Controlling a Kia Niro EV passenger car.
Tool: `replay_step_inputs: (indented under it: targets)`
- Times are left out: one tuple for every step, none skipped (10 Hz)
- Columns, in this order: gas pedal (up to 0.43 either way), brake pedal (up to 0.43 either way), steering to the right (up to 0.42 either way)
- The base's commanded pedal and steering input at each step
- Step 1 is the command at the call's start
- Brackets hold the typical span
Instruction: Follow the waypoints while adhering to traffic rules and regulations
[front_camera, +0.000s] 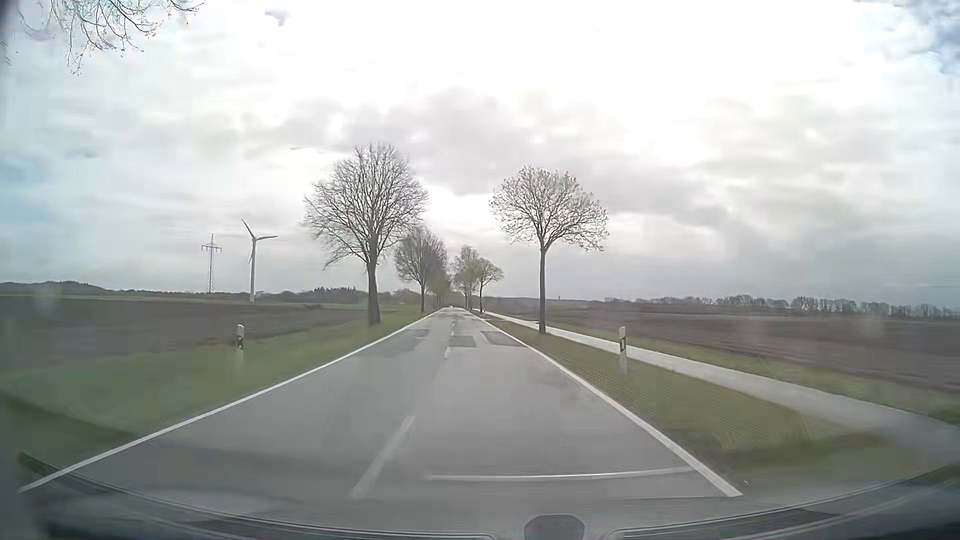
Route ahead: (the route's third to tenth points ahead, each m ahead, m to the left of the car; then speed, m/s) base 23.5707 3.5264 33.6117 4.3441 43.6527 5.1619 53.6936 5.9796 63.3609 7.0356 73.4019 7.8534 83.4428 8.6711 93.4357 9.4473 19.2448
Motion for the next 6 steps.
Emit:
replay_step_inputs:
  targets:
    - [0.268,0.0,-0.021]
    - [0.268,0.006,-0.021]
    - [0.268,0.0,-0.02]
    - [0.26,0.0,-0.019]
    - [0.26,0.0,-0.018]
    - [0.248,0.006,-0.016]
